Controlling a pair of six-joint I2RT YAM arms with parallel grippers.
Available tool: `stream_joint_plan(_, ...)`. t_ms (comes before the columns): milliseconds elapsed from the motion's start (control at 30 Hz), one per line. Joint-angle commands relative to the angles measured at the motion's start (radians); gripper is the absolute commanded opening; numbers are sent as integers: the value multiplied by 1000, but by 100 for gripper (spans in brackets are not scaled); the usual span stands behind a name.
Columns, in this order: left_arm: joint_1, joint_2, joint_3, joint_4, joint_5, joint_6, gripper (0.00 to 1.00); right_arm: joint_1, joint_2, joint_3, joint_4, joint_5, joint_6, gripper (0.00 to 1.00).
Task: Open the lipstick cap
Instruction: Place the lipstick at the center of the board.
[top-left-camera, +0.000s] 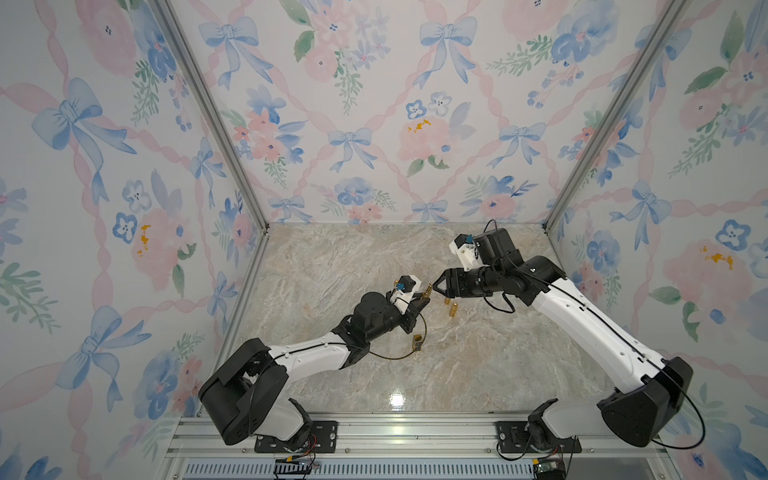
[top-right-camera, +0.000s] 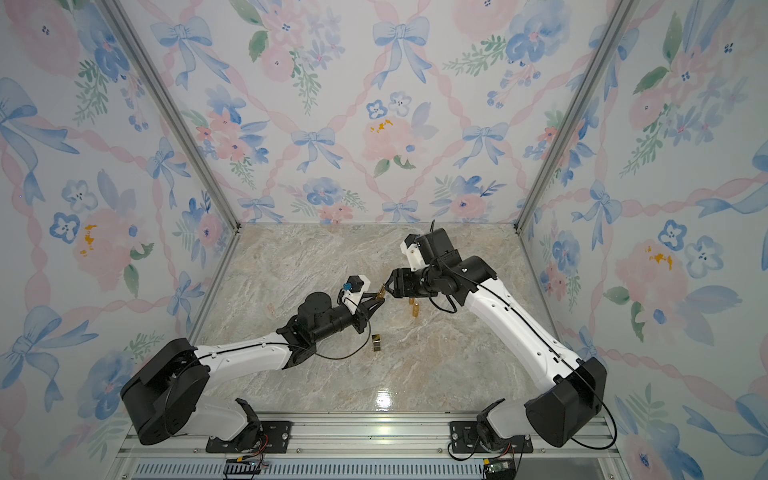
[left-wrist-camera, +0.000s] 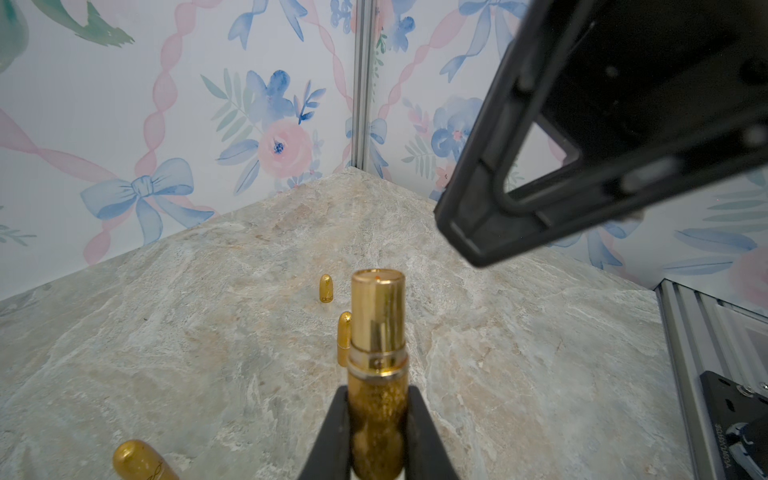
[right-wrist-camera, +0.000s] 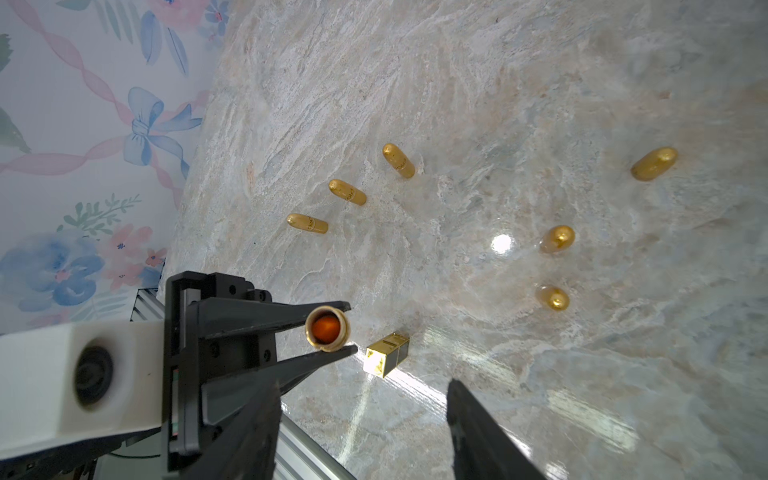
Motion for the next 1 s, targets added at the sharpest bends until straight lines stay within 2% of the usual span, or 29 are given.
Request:
stream_joint_plan(0, -12, -13, -3, 19, 11, 19, 0, 19, 22, -25, 46, -45, 51, 63)
stream_joint_plan(200, -28, -20, 4, 19, 13, 24, 0, 35, 70, -30, 97, -85, 55, 56)
stream_joint_plan(967, -41, -26, 21, 15, -54, 28, 0, 54, 86, -97, 154, -95, 51, 23)
